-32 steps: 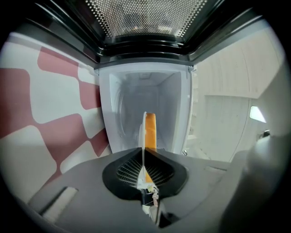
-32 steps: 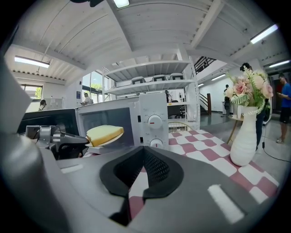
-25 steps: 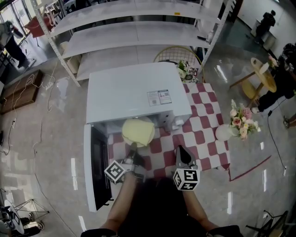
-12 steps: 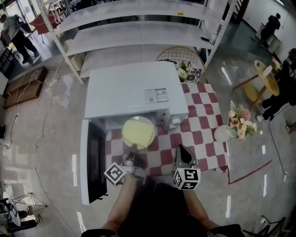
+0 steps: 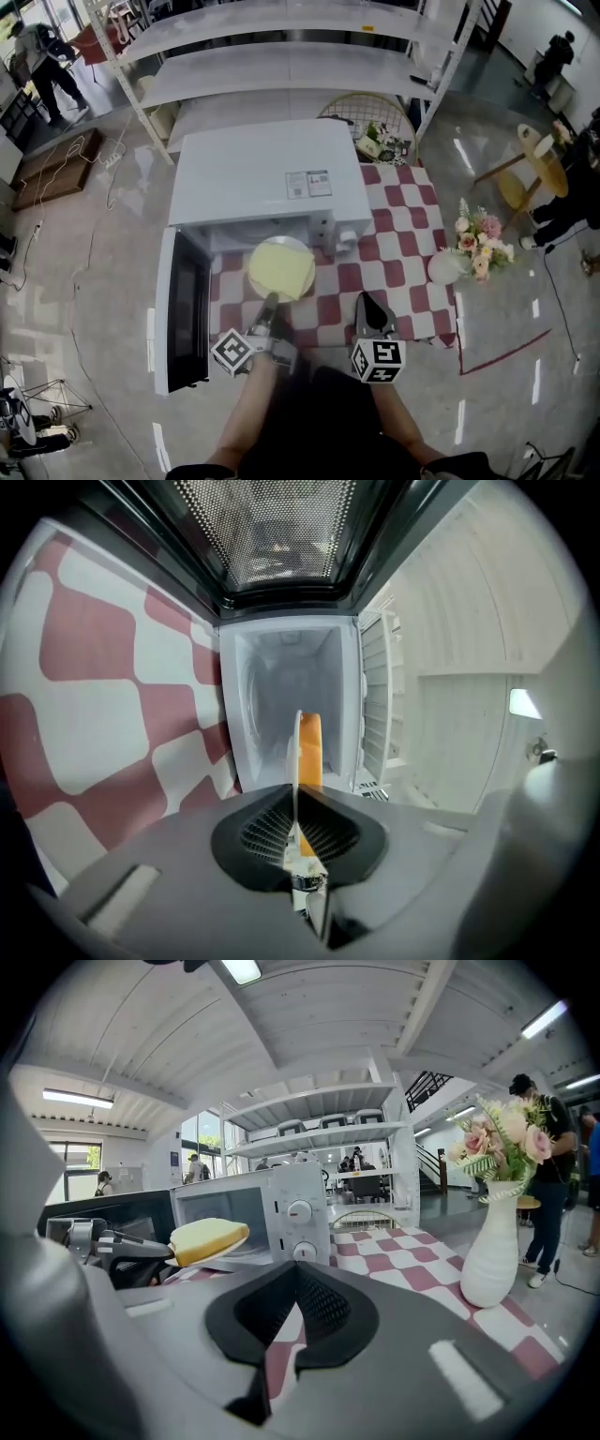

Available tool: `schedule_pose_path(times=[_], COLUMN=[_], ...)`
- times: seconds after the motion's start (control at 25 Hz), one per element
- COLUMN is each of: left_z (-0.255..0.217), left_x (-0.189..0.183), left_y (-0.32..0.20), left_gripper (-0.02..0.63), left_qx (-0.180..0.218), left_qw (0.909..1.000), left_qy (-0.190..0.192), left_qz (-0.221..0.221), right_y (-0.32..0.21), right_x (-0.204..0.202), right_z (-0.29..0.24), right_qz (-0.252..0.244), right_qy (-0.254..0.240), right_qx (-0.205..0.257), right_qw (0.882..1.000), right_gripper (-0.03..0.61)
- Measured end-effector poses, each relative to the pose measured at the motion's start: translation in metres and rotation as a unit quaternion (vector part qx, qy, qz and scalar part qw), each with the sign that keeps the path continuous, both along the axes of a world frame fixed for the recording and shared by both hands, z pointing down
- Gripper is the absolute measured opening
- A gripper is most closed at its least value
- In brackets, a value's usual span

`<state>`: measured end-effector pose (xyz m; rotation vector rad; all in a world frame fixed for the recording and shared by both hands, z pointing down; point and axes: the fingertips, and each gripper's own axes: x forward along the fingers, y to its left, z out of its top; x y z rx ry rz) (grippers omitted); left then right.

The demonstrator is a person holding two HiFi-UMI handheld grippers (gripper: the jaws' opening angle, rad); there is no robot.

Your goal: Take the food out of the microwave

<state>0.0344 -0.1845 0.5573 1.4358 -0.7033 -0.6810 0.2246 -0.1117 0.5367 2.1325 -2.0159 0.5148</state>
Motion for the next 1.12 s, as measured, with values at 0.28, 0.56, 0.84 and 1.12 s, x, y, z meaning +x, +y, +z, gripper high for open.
schedule_pose_path(times=[0.28, 0.56, 0.84, 1.12], left_z=[-0.001, 0.0, 0.001, -0.002], left_x=[0.01, 0.024, 0.041, 0.065], left_y=[0.015, 0.026, 0.036, 0.044], left_gripper=[0.023, 0.024, 0.023, 0.023], left_qx=[0.001, 0.002, 0.003, 0.003], left_qw=[0.9999, 0.9994, 0.9982, 0.996], left_qy=[0.001, -0.002, -0.006, 0.007], left_qz=[0.012, 0.034, 0.06, 0.089], right_y=[0.013, 0.028, 0.044, 0.06], right_x=[0.008, 0.019, 0.032, 0.048], right_z=[-0.002, -0.001, -0.001, -0.001], right_qz=[0.004, 0.02, 0.04, 0.064], right_qy=[-0.001, 0.001, 0.002, 0.003], right_qx=[0.002, 0.001, 0.0, 0.0], right_qw=[1.0, 1.0, 0.999, 0.998], right_gripper=[0.001, 0.002, 0.002, 0.002])
